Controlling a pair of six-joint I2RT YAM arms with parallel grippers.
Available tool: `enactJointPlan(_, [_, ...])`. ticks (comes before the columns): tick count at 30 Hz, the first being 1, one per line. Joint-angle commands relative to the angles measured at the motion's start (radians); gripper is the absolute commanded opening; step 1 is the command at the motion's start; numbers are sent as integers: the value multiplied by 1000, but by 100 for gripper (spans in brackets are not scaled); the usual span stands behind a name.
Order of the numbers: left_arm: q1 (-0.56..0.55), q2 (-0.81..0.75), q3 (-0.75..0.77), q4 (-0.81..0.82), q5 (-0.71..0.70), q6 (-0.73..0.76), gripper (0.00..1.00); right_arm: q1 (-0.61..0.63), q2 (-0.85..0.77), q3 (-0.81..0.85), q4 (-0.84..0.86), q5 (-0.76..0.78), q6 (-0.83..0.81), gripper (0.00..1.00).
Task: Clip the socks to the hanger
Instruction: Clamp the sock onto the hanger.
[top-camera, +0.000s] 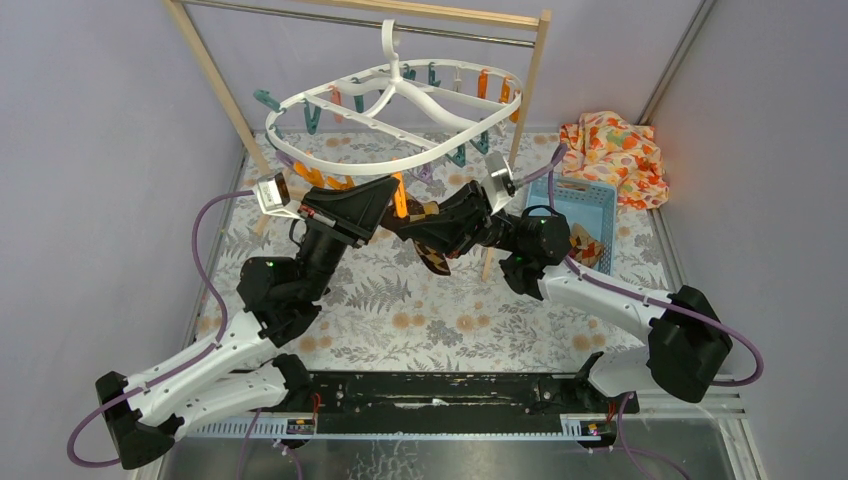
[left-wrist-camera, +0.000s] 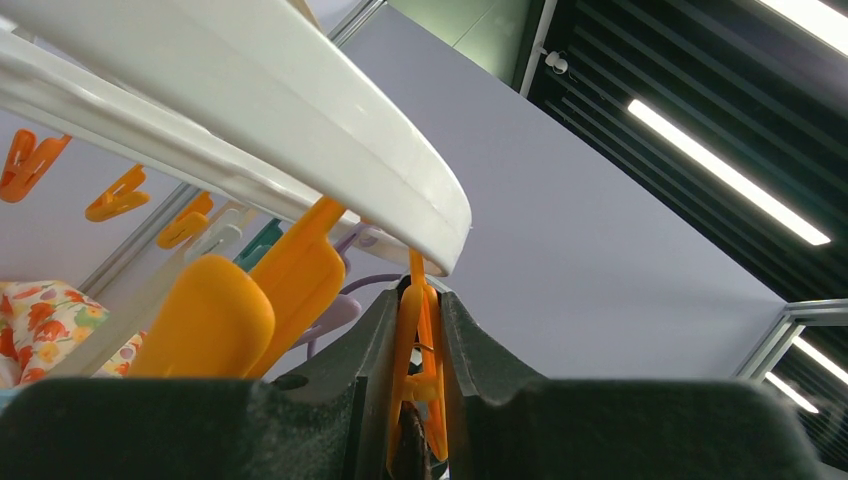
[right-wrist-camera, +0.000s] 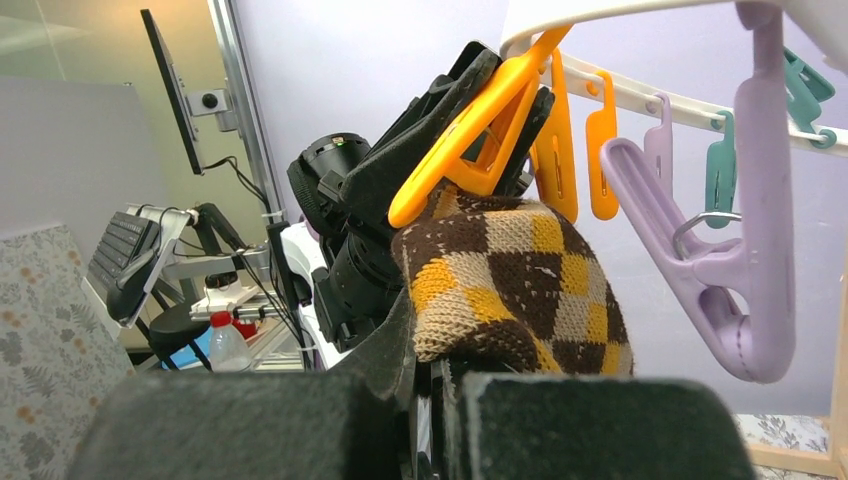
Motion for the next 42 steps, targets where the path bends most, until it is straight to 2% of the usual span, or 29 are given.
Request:
enactJointPlan(1, [2,-16,25,41,34,-16,0,-10,-11,35,79,-18,11,0])
enactJointPlan(7, [2,-20,14,35,20,-28,7,-13,-16,37,76,-19,11,0])
enactJointPlan(10, [3,-24,12,24,19,-32,19,-13,-11,51,71,-26,12,0])
enactJointPlan(14, [2,-35,8,-1,9,-32,47,-13,-1,56,77,-30,19,0])
enactJointPlan(19, [2,-44,12,-24,11,-26,70,-14,11,54,99,-29,29,0])
enactJointPlan(23, [2,-52,10,-35,13,-22,80,-15,20,63,103,-34,35,0])
enactJointPlan(29, [3,-73,2,-54,5,-6,85,-15,36,69,103,-25,38,0])
enactJointPlan(30, [2,-78,2,-61,4,1,86,-14,39,69,105,-21,39,5])
enactJointPlan(32, [2,-88,5,-86,-2,18,88,-15,44,65,111,-9,43,39])
enactJointPlan(35, [3,-109,9,-124,-18,51,90,-19,44,44,106,17,44,72])
enactJointPlan(38, [2,-144,7,-179,-49,94,91,-24,33,-5,79,40,33,82])
enactJointPlan(42, [2,-221,-3,-284,-136,164,95,-29,-6,-95,17,84,-8,85])
